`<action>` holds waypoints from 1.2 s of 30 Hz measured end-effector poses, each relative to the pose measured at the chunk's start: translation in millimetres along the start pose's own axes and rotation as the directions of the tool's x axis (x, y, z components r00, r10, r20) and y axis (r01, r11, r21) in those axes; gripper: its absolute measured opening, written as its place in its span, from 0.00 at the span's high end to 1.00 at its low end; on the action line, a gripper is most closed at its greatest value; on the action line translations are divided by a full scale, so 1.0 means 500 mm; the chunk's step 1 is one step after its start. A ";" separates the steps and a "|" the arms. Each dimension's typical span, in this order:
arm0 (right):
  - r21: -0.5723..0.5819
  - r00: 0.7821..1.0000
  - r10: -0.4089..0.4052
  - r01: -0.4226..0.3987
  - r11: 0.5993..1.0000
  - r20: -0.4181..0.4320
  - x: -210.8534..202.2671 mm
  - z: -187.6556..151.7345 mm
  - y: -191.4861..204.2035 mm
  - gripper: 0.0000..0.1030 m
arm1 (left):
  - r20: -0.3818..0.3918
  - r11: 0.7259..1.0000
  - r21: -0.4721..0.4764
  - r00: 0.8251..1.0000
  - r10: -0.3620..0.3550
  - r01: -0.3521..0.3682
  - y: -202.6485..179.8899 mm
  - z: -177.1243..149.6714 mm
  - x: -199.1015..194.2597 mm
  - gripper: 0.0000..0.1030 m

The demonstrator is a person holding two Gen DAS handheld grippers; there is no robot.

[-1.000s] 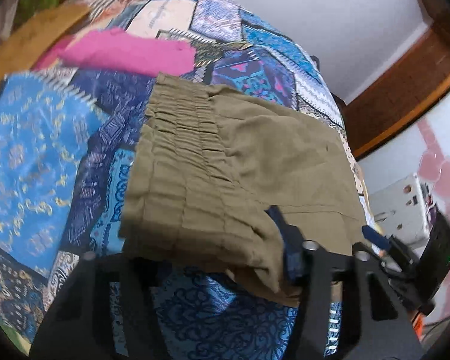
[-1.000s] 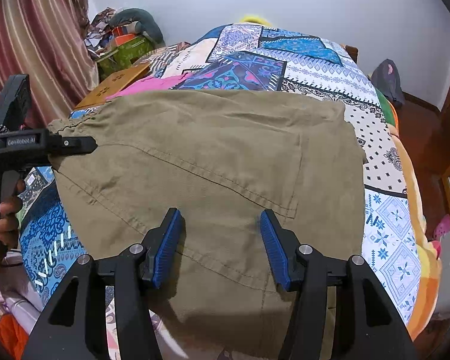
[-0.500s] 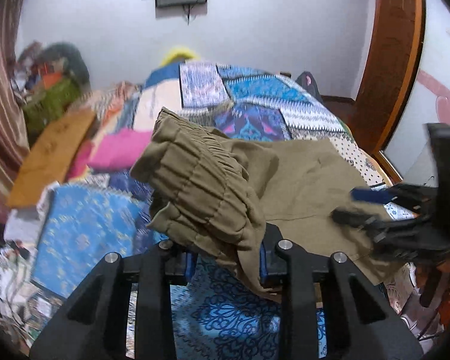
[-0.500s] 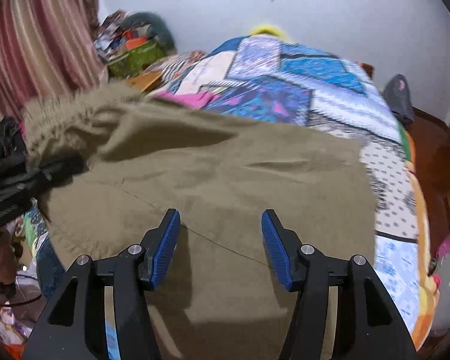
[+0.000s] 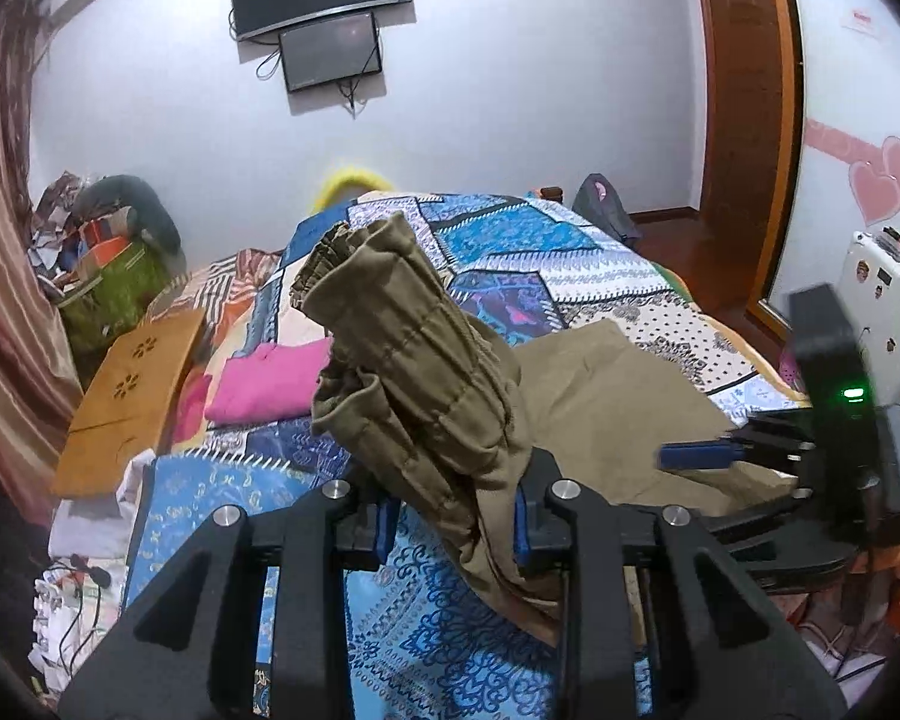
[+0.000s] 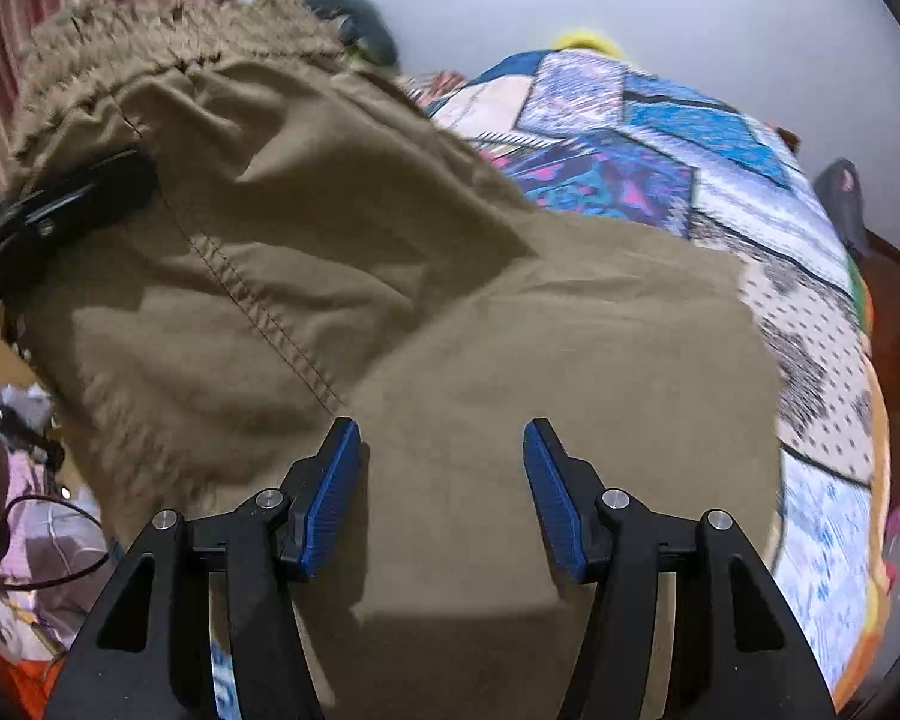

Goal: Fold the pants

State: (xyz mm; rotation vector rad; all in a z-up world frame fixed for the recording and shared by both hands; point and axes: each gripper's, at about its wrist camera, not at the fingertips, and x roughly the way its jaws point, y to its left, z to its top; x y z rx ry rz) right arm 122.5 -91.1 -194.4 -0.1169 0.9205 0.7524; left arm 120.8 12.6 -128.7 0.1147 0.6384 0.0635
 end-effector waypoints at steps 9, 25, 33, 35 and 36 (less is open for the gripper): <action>0.202 0.987 -0.160 0.158 0.967 -0.006 -0.107 -0.127 -0.155 0.48 | 0.033 0.997 0.069 0.999 -0.037 0.034 -0.063 0.031 -0.015 0.72; 0.311 0.996 -0.090 0.084 0.947 0.005 -0.076 -0.184 -0.199 0.48 | -0.077 0.957 0.129 0.965 -0.250 0.258 -0.240 0.056 0.035 0.77; 0.317 0.996 -0.084 0.075 0.946 0.017 -0.077 -0.190 -0.203 0.48 | -0.202 0.931 0.169 0.936 -0.289 0.324 -0.323 0.012 0.091 0.77; 0.318 0.996 -0.085 0.075 0.945 0.019 -0.079 -0.190 -0.203 0.48 | -0.226 0.927 0.181 0.931 -0.285 0.328 -0.338 -0.004 0.100 0.77; 0.318 0.996 -0.085 0.074 0.945 0.019 -0.080 -0.190 -0.204 0.48 | -0.237 0.925 0.189 0.929 -0.283 0.330 -0.346 -0.013 0.102 0.77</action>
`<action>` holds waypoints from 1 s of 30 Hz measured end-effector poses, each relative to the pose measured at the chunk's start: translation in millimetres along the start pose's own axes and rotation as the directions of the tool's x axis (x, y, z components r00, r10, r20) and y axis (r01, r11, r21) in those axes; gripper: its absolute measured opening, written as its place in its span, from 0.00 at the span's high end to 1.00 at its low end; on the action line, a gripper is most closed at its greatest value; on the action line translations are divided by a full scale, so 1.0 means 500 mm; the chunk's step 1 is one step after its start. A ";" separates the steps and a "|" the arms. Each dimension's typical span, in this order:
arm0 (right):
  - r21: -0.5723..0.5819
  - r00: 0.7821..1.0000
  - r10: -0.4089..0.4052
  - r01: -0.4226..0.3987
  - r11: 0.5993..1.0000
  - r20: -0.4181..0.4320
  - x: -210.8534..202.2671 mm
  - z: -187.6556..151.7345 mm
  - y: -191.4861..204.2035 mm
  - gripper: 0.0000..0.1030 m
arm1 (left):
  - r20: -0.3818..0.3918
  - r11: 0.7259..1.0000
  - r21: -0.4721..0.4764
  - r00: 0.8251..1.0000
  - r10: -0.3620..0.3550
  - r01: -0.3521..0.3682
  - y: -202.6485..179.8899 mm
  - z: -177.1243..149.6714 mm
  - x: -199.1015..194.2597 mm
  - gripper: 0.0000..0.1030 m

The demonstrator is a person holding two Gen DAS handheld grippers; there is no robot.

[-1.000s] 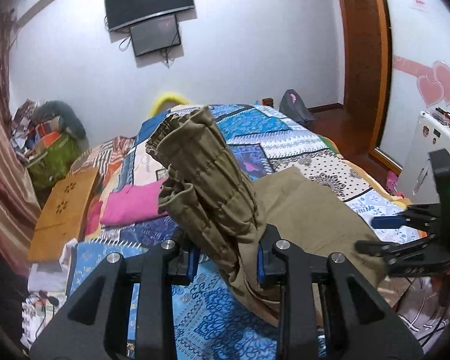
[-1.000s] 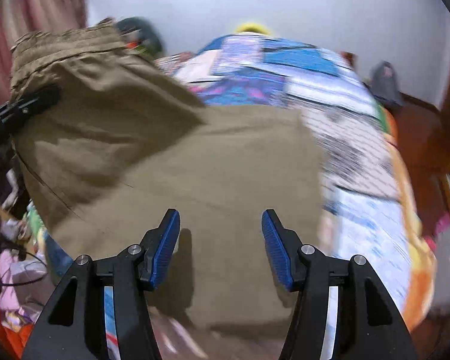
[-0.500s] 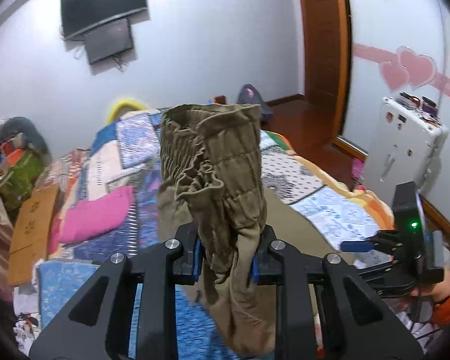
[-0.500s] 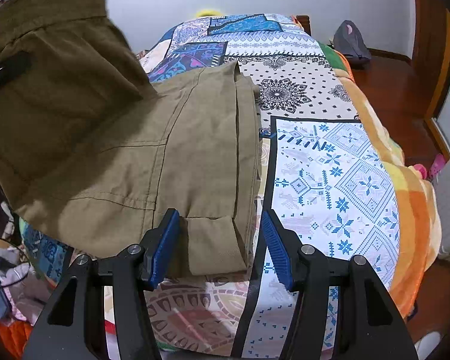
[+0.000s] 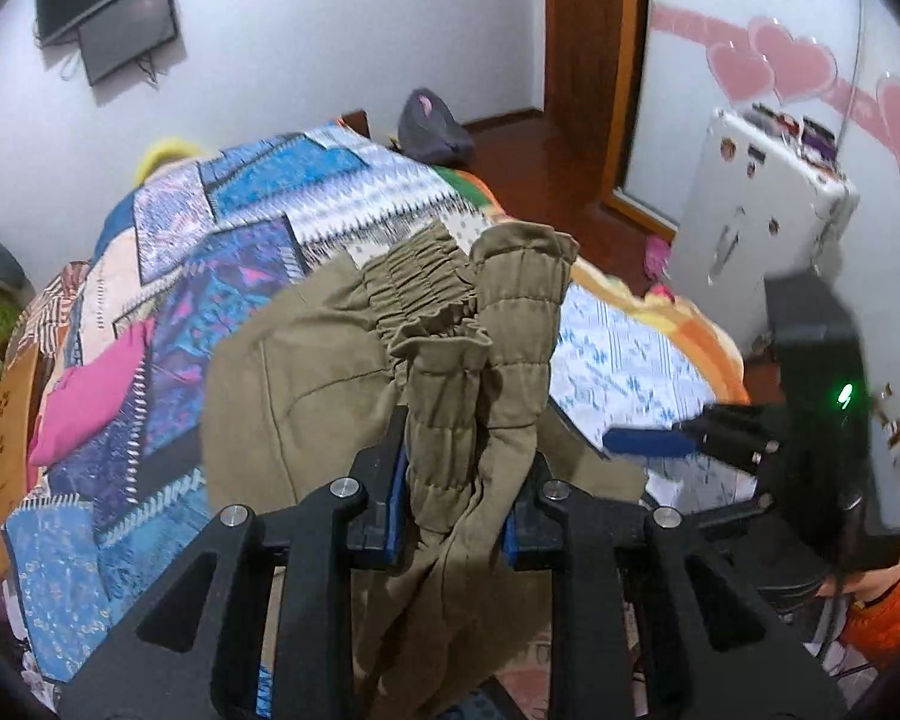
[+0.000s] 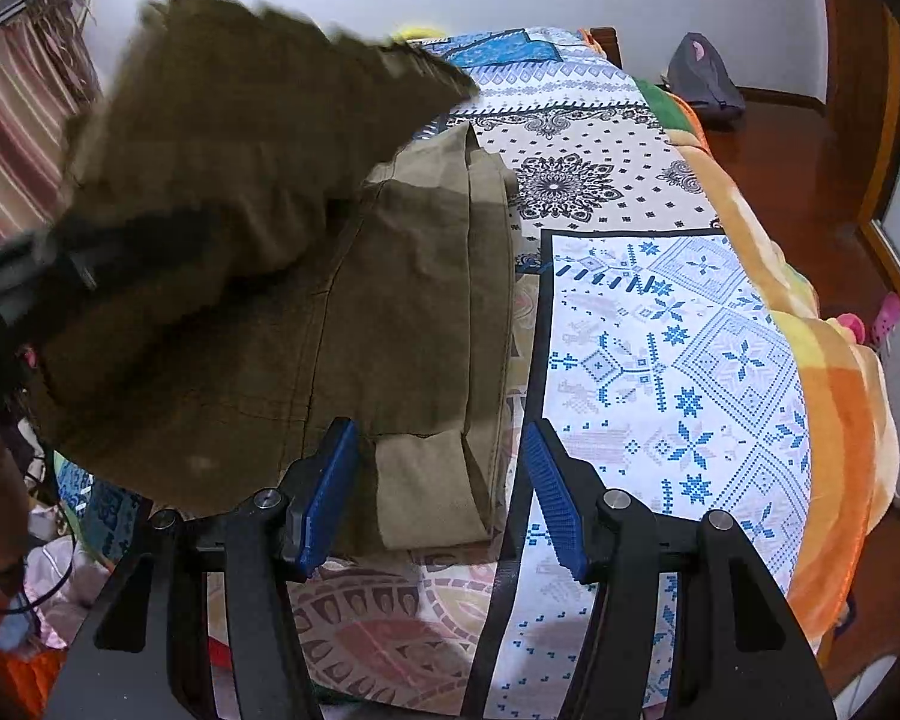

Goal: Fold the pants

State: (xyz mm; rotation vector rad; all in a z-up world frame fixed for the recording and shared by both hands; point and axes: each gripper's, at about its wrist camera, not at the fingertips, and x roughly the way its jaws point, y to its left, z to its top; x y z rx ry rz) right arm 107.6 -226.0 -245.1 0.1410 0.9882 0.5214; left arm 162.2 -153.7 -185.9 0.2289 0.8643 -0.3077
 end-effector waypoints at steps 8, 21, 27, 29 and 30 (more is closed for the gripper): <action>0.009 1.000 -0.016 0.016 1.000 0.007 -0.013 -0.002 -0.005 0.48 | -0.082 0.999 -0.016 0.995 -0.050 0.049 -0.011 -0.015 0.024 0.45; 0.027 0.996 -0.075 0.074 0.997 0.043 -0.069 -0.014 -0.032 0.48 | 0.037 0.997 -0.067 0.998 -0.041 0.043 0.058 0.004 -0.063 0.24; 0.022 0.989 -0.068 0.066 0.998 0.129 -0.122 0.012 -0.009 0.48 | -0.059 0.993 -0.108 0.997 0.039 -0.045 0.139 -0.058 -0.037 0.23; 0.007 0.986 -0.053 0.052 0.999 0.160 -0.135 0.024 0.010 0.47 | -0.095 0.991 -0.125 0.995 0.028 -0.040 0.150 -0.087 -0.023 0.23; 0.000 0.984 -0.047 0.048 0.999 0.170 -0.136 0.029 0.018 0.47 | -0.103 0.991 -0.130 0.994 0.022 -0.036 0.151 -0.099 -0.018 0.23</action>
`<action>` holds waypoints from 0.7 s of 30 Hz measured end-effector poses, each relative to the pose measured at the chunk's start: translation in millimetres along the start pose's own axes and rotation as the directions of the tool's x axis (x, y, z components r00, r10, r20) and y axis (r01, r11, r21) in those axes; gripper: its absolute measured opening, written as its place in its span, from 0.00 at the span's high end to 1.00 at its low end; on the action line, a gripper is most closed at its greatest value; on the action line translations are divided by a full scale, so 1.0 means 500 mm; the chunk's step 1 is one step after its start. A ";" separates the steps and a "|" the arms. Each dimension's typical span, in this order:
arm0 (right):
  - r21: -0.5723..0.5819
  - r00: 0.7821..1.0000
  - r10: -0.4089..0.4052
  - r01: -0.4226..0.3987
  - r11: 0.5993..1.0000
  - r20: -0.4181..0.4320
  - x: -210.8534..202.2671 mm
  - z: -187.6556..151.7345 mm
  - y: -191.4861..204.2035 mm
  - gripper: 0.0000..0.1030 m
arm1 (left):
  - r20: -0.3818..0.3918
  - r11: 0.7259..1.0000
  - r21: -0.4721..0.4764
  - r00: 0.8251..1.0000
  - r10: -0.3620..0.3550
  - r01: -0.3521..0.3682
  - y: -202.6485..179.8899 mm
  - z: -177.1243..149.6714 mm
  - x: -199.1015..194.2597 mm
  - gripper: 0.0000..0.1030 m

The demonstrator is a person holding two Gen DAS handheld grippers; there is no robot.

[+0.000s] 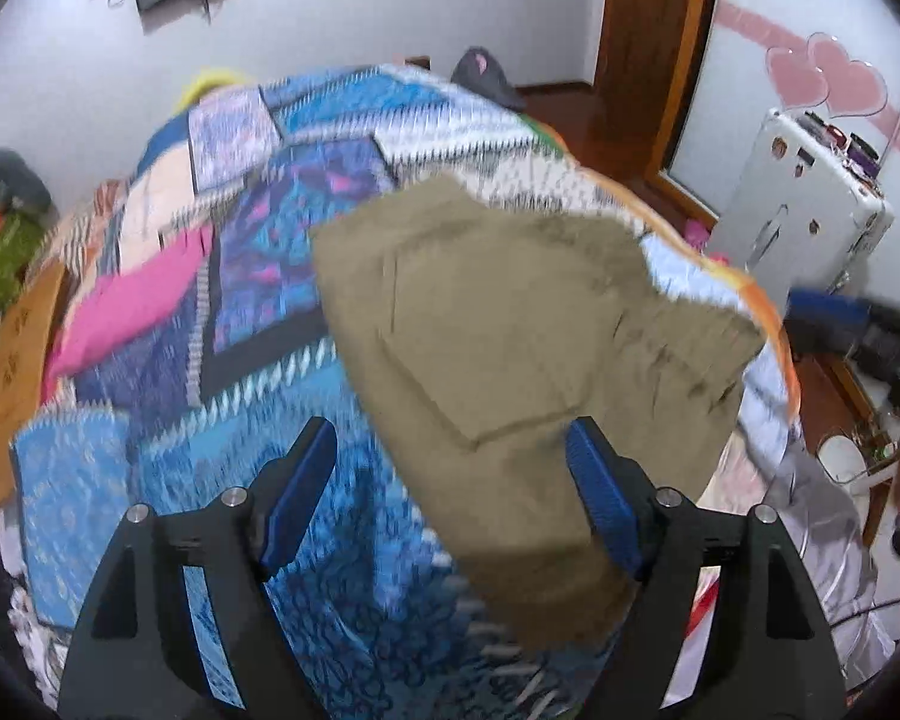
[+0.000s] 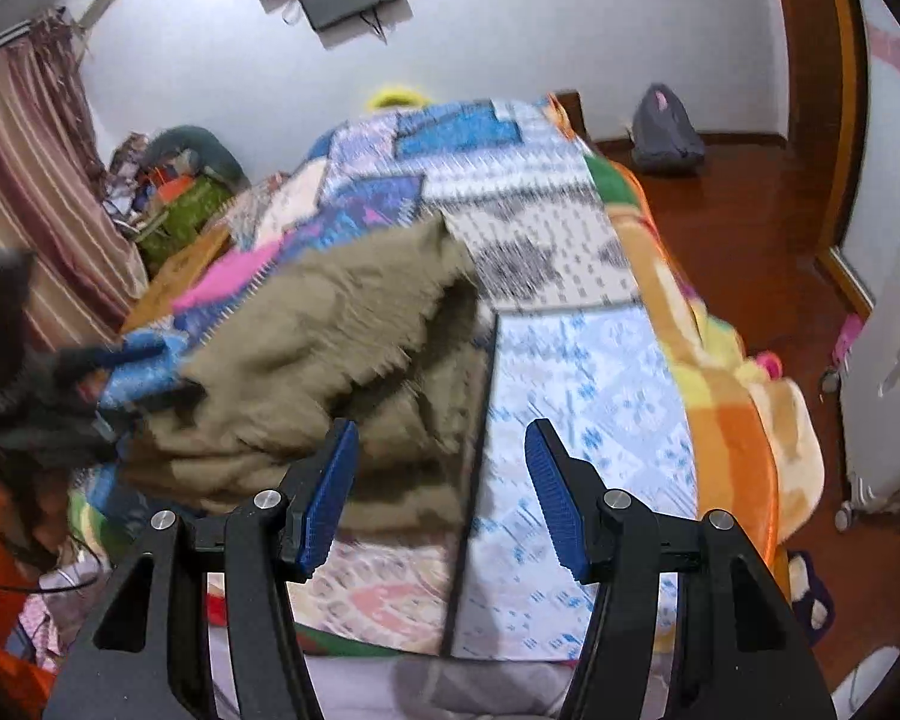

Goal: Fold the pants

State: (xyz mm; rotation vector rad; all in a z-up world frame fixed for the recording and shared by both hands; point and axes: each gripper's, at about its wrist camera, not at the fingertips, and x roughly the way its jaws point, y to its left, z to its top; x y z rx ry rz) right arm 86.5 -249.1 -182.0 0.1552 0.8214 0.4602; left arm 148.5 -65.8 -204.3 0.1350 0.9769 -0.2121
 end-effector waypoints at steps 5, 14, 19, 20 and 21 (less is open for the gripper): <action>-0.064 1.000 0.007 -0.006 0.998 0.016 0.020 0.017 0.050 0.43 | 0.010 0.999 -0.044 1.000 -0.015 0.015 0.004 -0.036 0.010 0.22; -0.009 0.996 0.008 -0.009 1.000 -0.092 0.095 -0.037 0.033 0.39 | 0.035 0.998 -0.030 0.998 -0.045 0.046 0.024 -0.055 -0.027 0.21; 0.008 0.996 0.006 -0.005 1.000 -0.092 0.083 -0.042 0.030 0.39 | 0.080 1.000 -0.017 0.997 0.015 -0.014 0.046 -0.023 -0.048 0.21; 0.005 0.996 0.003 -0.002 1.000 -0.092 0.082 -0.042 0.032 0.39 | 0.087 1.000 -0.015 0.996 0.026 -0.025 0.055 -0.011 -0.048 0.21; 0.005 0.996 0.002 -0.002 1.000 -0.091 0.081 -0.043 0.034 0.39 | 0.092 0.999 -0.016 0.995 0.037 -0.035 0.063 0.002 -0.046 0.21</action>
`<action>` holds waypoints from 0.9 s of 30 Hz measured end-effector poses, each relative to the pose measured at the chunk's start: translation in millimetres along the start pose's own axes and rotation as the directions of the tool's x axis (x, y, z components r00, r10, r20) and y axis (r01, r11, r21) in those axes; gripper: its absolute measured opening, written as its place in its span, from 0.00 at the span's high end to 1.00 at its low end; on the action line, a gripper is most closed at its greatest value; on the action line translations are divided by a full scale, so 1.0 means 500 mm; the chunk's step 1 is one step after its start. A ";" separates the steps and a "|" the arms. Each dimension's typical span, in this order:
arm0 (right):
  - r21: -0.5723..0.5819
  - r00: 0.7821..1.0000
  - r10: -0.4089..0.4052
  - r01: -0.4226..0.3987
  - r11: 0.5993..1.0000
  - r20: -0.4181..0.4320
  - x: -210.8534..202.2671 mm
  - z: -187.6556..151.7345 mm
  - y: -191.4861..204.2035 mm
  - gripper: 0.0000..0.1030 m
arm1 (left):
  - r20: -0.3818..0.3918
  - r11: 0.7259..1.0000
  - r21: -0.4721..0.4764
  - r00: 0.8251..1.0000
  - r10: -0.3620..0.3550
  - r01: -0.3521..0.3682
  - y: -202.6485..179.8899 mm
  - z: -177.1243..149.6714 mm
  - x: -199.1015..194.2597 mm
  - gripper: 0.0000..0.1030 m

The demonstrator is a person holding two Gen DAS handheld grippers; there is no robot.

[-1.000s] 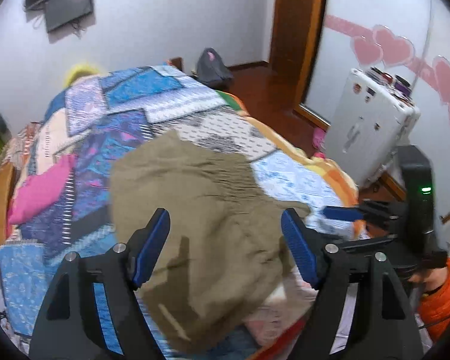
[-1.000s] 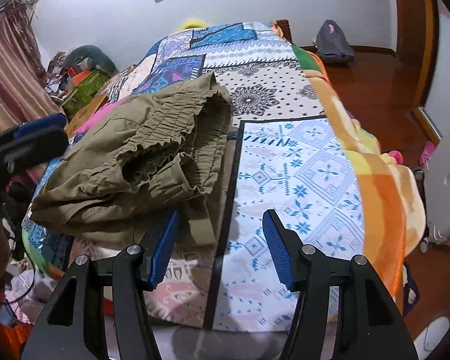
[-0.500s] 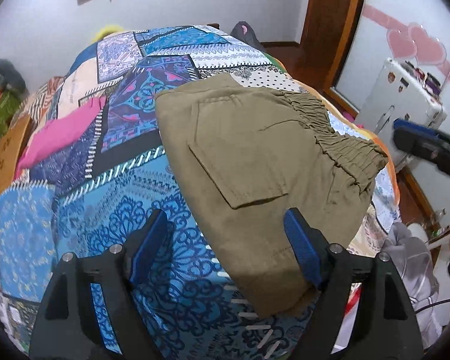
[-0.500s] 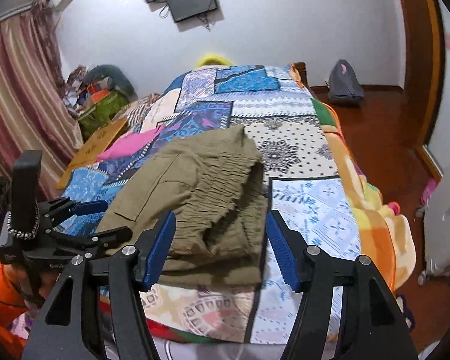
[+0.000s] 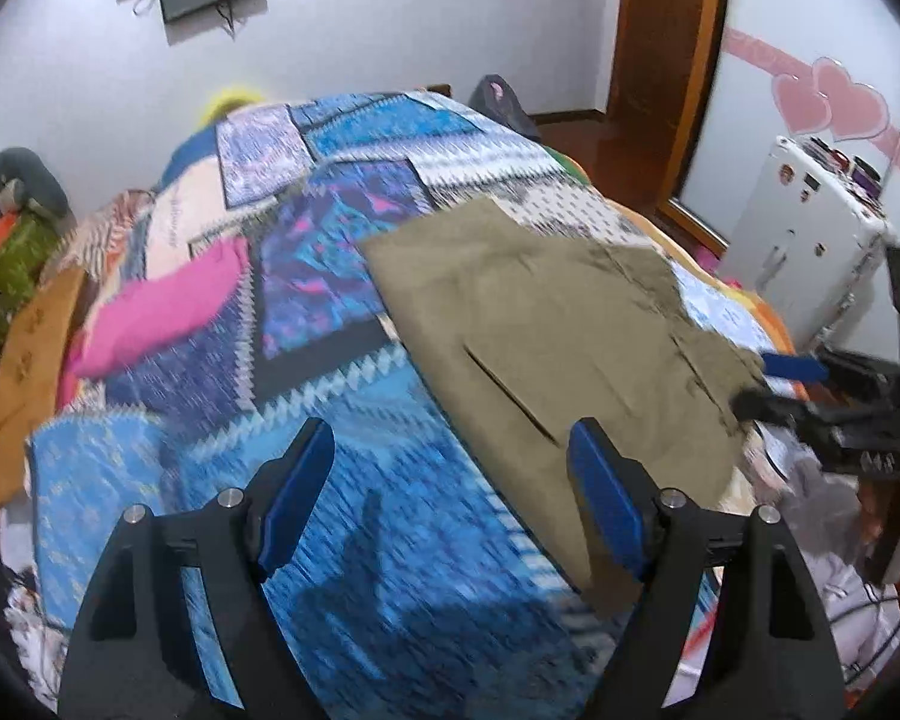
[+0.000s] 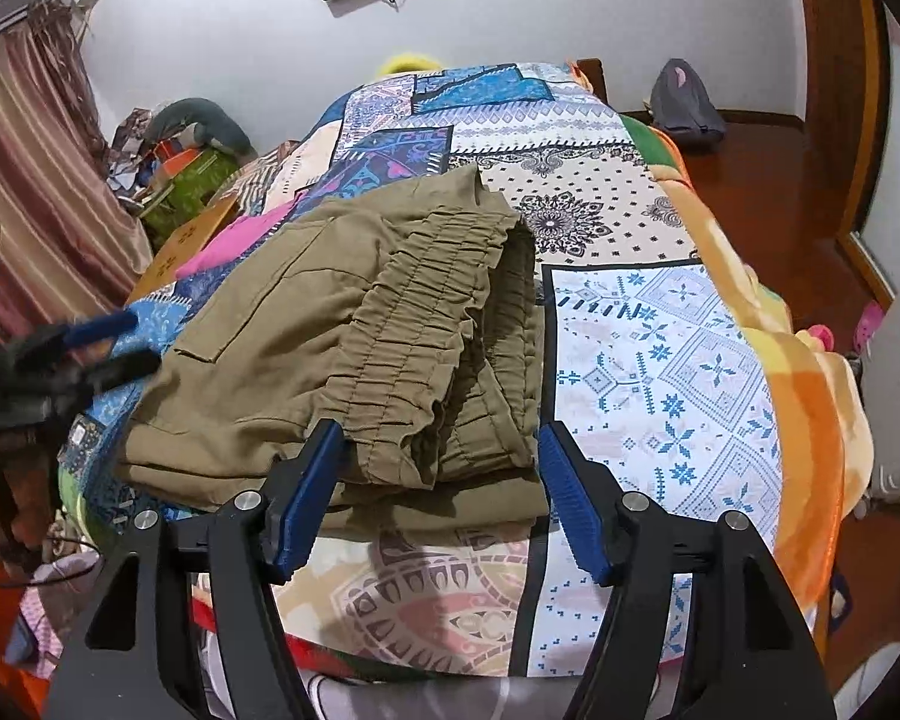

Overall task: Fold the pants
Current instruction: 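Smooth the folded pants with the left tool near the pocket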

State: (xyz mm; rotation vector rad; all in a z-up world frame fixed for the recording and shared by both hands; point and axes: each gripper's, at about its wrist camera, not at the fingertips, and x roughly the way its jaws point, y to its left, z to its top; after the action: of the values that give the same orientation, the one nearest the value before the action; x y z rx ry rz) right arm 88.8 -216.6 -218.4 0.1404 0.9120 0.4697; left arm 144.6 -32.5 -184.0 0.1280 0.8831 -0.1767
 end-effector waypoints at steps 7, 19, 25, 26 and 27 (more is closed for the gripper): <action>0.027 1.000 0.020 -0.021 0.999 0.004 0.002 -0.008 -0.007 0.38 | -0.034 0.999 -0.052 0.999 -0.006 0.004 0.070 0.101 0.093 0.22; 0.003 1.000 -0.006 0.006 1.000 -0.010 0.021 0.010 -0.022 0.36 | -0.234 0.981 -0.157 0.961 -0.148 0.113 0.134 0.188 0.329 0.34; 0.013 1.000 -0.014 0.014 1.000 -0.020 0.043 0.022 -0.043 0.32 | -0.243 0.982 -0.112 0.954 -0.175 0.152 0.114 0.181 0.364 0.66; 0.013 1.000 -0.015 0.015 1.000 -0.022 0.047 0.026 -0.047 0.31 | -0.243 0.985 -0.095 0.956 -0.165 0.146 0.110 0.181 0.363 0.71; 0.010 0.999 -0.023 0.023 1.000 -0.025 0.053 0.030 -0.051 0.31 | -0.239 0.989 -0.073 0.960 -0.144 0.130 0.104 0.180 0.361 0.73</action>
State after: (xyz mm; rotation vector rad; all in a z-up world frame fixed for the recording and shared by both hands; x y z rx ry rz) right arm 123.2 -226.3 -236.5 0.1338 0.9398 0.4458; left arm 335.6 -16.5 -265.7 0.0359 1.1423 -0.2690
